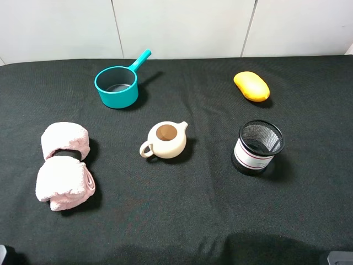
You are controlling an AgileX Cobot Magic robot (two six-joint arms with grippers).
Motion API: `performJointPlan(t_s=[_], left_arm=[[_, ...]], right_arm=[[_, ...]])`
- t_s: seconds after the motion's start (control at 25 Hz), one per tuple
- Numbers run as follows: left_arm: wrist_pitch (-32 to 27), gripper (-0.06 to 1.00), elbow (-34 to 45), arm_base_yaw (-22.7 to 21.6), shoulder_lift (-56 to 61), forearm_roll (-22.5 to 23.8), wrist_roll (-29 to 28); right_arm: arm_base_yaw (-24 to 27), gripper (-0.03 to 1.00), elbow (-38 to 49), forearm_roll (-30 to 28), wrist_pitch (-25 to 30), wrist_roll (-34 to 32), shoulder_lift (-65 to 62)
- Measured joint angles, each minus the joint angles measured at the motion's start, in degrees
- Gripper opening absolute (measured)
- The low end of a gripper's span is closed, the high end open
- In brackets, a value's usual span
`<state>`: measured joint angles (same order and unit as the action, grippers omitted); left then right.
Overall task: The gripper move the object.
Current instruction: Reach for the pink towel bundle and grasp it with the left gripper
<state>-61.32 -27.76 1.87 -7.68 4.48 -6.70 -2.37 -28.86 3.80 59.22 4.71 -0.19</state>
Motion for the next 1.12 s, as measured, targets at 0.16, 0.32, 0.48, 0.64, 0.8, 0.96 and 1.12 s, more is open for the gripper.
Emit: performJointPlan(t_s=[0.16, 0.32, 0.48, 0.64, 0.8, 0.96, 1.12], left_arm=[[0.00, 0.76, 0.00, 0.00, -6.91, -0.02, 0.00], [0.06, 0.76, 0.00, 0.00, -14.21, -0.02, 0.00], [0.18, 0.76, 0.00, 0.00, -21.77, -0.02, 0.00], [1.21, 0.76, -1.19, 0.00, -28.51, -0.12, 0.00], [3.30, 0.76, -3.41, 0.00, -34.42, -0.48, -1.08], [6.36, 0.76, -5.20, 0.00, -40.26, -2.64, -2.92], [9.18, 0.76, -5.93, 0.00, -46.03, -4.85, -3.45]], right_arm=[[0.00, 0.69, 0.00, 0.00, 0.00, 0.00, 0.00], [0.00, 0.69, 0.00, 0.00, 0.00, 0.00, 0.00], [0.00, 0.69, 0.00, 0.05, 0.00, 0.00, 0.00], [0.00, 0.69, 0.00, 0.05, 0.00, 0.00, 0.00], [0.00, 0.69, 0.00, 0.05, 0.00, 0.00, 0.00], [0.00, 0.69, 0.00, 0.05, 0.00, 0.00, 0.00], [0.00, 0.69, 0.00, 0.05, 0.00, 0.00, 0.00]])
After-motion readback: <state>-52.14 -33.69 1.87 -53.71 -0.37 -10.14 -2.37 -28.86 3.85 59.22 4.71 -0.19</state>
